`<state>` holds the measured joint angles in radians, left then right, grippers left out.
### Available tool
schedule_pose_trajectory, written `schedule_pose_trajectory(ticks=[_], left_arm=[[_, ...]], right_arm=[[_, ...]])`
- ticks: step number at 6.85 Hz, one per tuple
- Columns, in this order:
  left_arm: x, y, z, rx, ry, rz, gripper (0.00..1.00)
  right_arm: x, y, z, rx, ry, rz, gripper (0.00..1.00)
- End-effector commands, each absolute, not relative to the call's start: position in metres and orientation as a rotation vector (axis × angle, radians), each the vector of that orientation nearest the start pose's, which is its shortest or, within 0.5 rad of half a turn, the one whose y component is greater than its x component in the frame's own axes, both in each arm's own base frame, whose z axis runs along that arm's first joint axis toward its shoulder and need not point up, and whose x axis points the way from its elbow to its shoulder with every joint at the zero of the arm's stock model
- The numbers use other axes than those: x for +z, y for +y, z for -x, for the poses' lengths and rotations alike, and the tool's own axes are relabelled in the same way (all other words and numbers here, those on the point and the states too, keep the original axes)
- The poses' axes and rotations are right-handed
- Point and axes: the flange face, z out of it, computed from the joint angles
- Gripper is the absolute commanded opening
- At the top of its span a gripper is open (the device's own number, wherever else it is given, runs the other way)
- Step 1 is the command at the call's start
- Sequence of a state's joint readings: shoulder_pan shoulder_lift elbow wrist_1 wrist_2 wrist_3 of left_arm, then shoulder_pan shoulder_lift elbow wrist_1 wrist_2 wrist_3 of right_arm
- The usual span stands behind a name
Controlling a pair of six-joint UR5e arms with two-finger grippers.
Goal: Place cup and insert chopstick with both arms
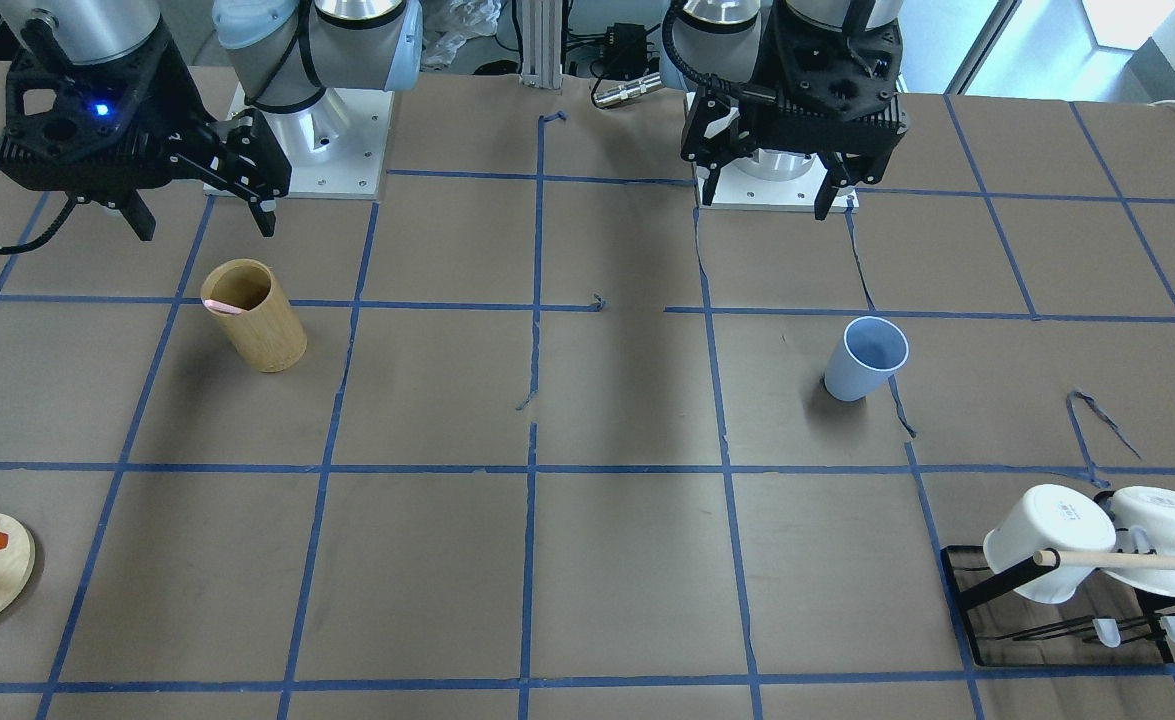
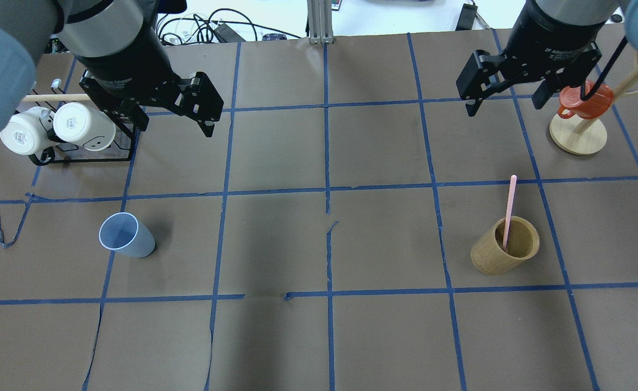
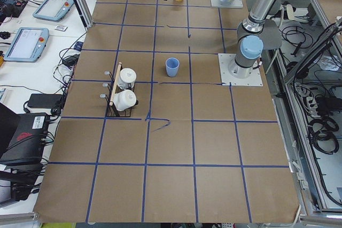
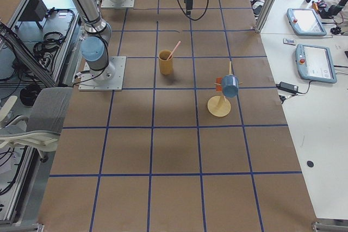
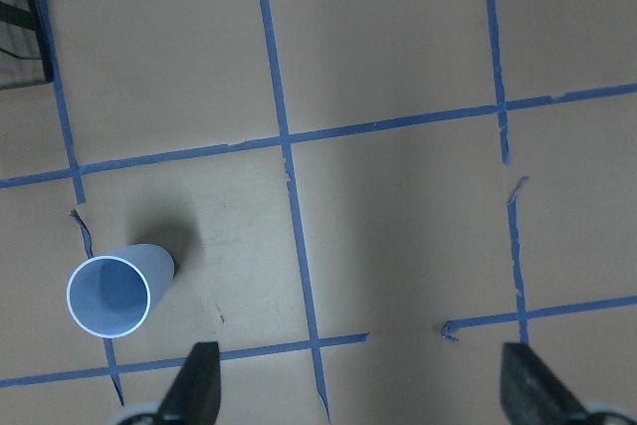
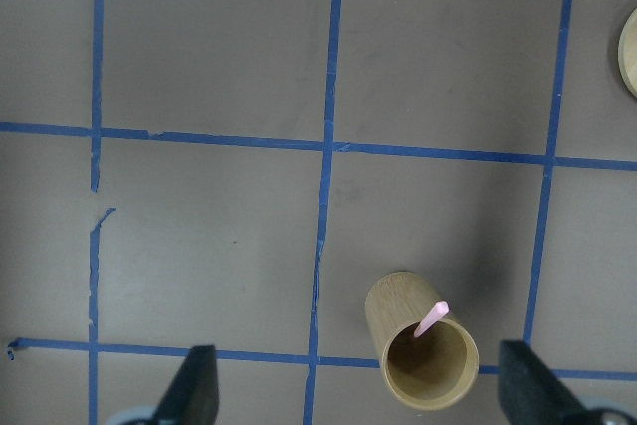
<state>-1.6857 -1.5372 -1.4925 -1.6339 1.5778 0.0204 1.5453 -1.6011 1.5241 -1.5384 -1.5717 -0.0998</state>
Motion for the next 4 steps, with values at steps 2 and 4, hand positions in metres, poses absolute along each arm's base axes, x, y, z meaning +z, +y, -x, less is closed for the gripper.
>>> schedule_pose_trajectory(ticks=[2,4], left_arm=[[0.5365,-0.4614,0.1857,-0.077,3.133,-0.209,1.0],[0.5379,-0.4609,0.1857,-0.082,3.133,-0.209,1.0]], right_arm=[[0.5248,-0.4827,-0.12,-0.072,3.149,0.111,1.0],[0.5246,-0.4826,-0.1203,-0.069,3.146,0.108,1.0]])
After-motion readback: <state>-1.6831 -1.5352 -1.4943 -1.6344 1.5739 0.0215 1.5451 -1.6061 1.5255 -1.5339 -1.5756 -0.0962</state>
